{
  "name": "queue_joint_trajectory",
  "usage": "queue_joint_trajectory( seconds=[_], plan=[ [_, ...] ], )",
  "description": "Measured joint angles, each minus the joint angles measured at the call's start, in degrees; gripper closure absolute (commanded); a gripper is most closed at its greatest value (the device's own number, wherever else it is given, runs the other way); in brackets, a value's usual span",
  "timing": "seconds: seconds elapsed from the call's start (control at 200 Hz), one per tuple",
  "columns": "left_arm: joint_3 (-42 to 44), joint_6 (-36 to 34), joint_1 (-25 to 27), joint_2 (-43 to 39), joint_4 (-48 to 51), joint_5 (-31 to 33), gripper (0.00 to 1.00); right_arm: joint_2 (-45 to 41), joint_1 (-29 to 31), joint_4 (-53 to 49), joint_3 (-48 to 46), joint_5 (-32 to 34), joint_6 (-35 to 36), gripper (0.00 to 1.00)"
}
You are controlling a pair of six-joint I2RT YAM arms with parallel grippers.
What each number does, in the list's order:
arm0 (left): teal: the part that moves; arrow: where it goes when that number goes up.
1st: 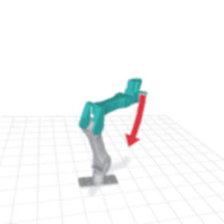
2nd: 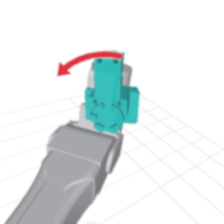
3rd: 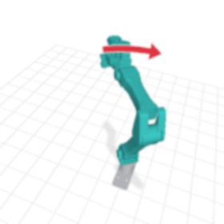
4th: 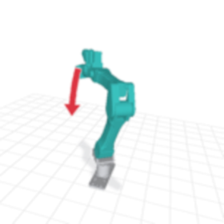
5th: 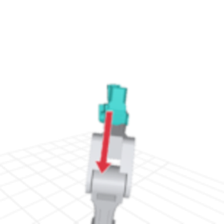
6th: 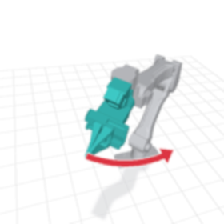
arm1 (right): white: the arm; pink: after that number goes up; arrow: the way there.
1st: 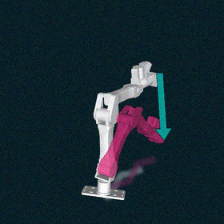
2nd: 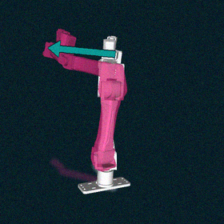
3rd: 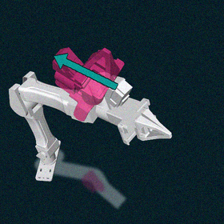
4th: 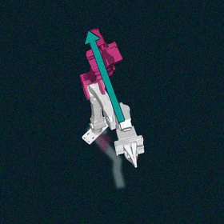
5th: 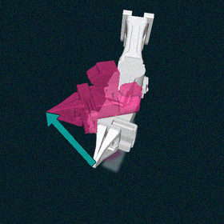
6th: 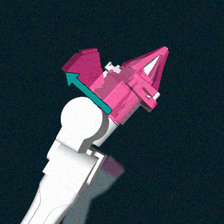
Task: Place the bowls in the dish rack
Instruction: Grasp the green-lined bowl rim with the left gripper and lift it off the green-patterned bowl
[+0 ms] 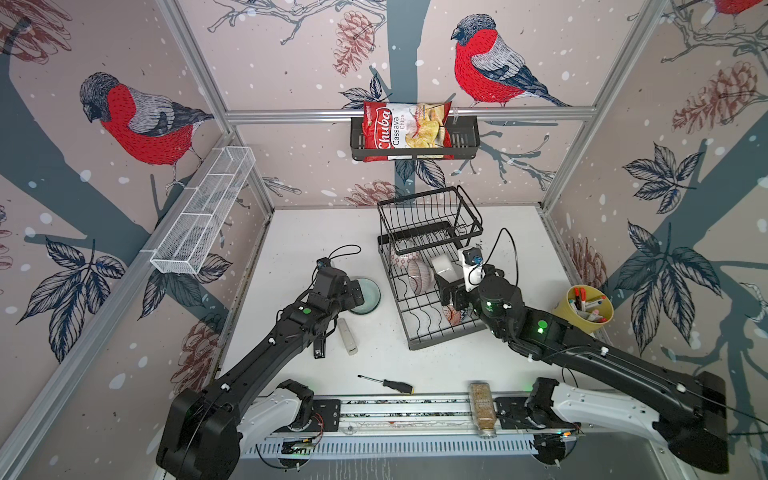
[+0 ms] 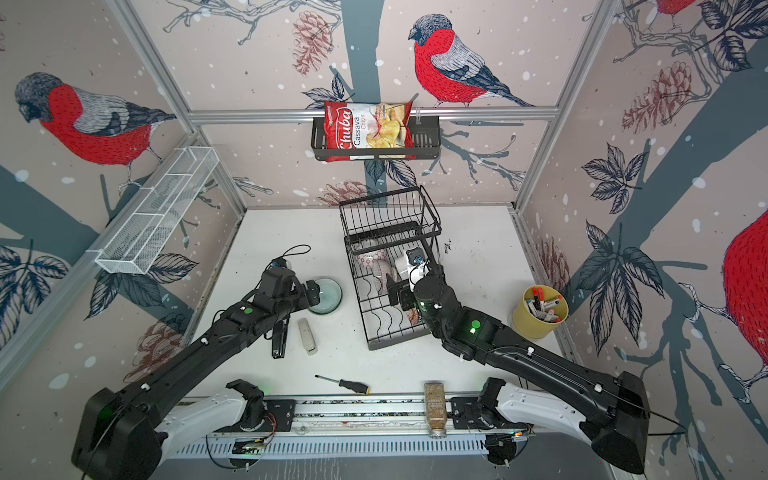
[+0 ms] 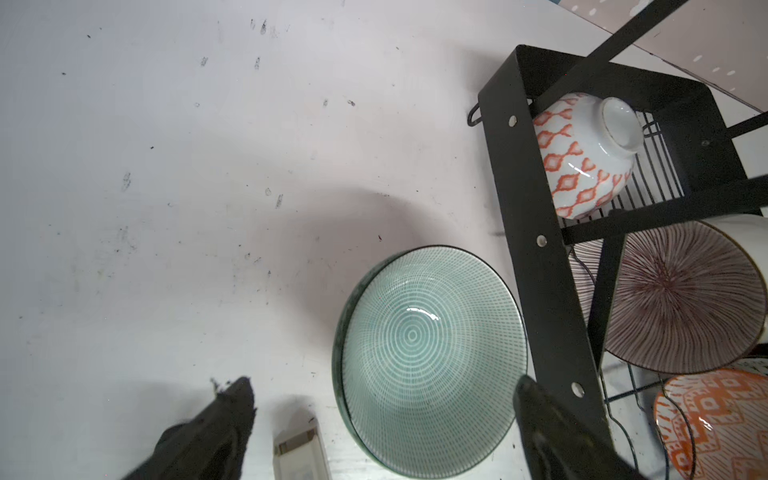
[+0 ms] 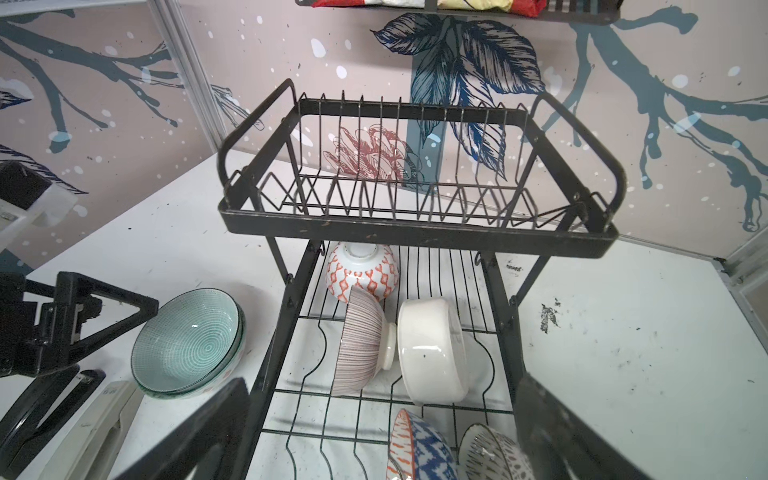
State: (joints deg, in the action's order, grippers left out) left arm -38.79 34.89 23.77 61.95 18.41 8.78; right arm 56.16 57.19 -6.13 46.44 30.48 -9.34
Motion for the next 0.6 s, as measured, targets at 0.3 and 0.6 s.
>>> queue_joint_trajectory(
  seconds=[0.3,0.6],
  plan=[
    [-1.55,-0.44,-1.18,4.81,0.31,-1.27,0.16,0.90,-2.47,0.07,-1.09,-2.27,0.02,0.00],
    [-3.02,-0.22,-1.22,9.27,2.51,-0.79,0.32,2.27,-4.52,0.94,-2.16,-5.18,0.00,0.00]
  ],
)
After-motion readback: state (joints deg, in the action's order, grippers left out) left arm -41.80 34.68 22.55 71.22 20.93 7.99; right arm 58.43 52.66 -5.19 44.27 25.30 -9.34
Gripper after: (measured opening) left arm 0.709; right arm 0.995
